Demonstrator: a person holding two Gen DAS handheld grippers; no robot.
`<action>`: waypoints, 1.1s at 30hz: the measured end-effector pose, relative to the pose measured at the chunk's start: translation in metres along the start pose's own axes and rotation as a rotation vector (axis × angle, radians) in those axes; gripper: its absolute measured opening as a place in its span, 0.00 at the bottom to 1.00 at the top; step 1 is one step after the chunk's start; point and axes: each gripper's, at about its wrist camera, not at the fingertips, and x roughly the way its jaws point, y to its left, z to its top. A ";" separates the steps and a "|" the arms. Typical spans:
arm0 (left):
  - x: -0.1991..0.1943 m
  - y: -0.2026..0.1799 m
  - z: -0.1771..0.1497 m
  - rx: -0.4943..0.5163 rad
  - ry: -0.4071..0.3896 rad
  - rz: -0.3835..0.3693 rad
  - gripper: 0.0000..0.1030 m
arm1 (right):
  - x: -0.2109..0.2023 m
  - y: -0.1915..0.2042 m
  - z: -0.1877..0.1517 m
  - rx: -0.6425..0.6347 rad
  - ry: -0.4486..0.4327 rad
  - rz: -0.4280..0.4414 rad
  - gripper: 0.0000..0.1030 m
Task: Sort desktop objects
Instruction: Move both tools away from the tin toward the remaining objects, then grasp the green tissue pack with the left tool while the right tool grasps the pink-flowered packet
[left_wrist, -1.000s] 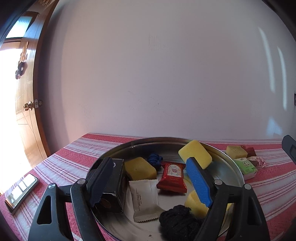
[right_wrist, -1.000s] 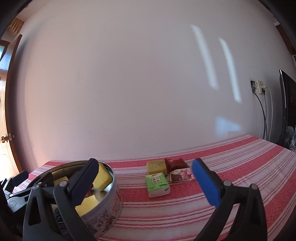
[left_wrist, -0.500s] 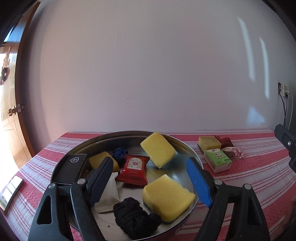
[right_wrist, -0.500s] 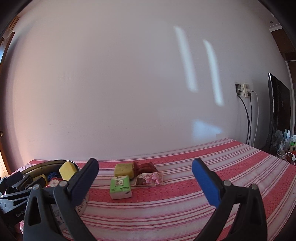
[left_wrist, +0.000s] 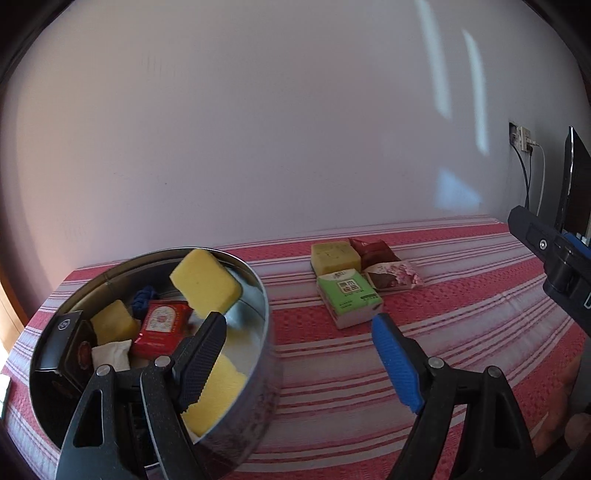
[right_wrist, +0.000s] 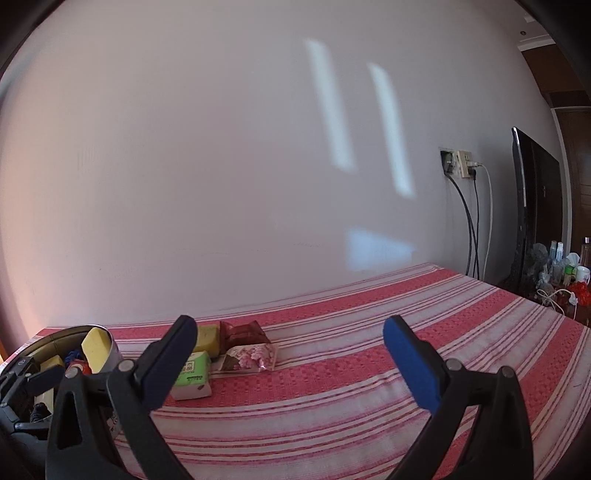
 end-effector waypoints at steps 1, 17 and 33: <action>0.004 -0.006 0.001 0.007 0.014 -0.008 0.80 | 0.001 -0.005 0.001 0.014 0.001 -0.011 0.99; 0.117 -0.042 0.033 -0.163 0.289 -0.060 0.80 | 0.009 -0.056 0.005 0.216 0.060 -0.123 1.00; 0.149 -0.029 0.027 -0.218 0.374 -0.057 0.50 | 0.017 -0.062 0.002 0.274 0.126 -0.097 1.00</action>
